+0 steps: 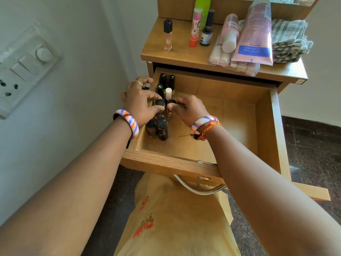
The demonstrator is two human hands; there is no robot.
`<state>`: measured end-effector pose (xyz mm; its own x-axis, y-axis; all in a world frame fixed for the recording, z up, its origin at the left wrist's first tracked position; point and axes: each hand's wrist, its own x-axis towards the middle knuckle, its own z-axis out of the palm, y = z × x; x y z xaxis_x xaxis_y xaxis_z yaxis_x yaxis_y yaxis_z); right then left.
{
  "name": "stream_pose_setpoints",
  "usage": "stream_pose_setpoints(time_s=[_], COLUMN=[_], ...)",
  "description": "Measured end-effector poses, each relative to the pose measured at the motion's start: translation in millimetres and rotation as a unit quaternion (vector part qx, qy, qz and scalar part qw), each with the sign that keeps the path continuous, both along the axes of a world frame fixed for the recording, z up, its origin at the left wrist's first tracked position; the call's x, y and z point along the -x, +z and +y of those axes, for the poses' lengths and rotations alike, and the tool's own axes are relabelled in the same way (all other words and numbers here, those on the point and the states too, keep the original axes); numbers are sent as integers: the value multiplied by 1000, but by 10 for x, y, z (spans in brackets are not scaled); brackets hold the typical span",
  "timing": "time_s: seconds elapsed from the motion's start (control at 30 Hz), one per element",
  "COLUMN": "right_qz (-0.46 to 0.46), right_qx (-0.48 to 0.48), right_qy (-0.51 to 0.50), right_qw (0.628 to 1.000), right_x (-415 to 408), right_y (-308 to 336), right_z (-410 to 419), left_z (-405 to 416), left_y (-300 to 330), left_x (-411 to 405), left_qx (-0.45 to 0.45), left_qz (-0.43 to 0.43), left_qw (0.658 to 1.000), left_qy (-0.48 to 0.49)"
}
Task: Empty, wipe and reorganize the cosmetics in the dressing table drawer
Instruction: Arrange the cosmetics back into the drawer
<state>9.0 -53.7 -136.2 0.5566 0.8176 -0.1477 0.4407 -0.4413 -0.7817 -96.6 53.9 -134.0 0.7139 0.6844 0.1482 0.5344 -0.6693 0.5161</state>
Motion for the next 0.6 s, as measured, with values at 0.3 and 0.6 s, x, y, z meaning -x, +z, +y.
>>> stream_pose_setpoints(time_s=[0.3,0.6], right_qz=[-25,-25], right_qx=[0,1], right_qy=[26,33], right_qw=[999,999], right_x=[41,49], right_y=[-4,10], right_z=[9,3], left_z=[8,2], left_y=[0,5], left_x=[13,12], left_qx=[0,11], left_qz=[23,23], left_qw=[1000,1000], left_qy=[-8,-12])
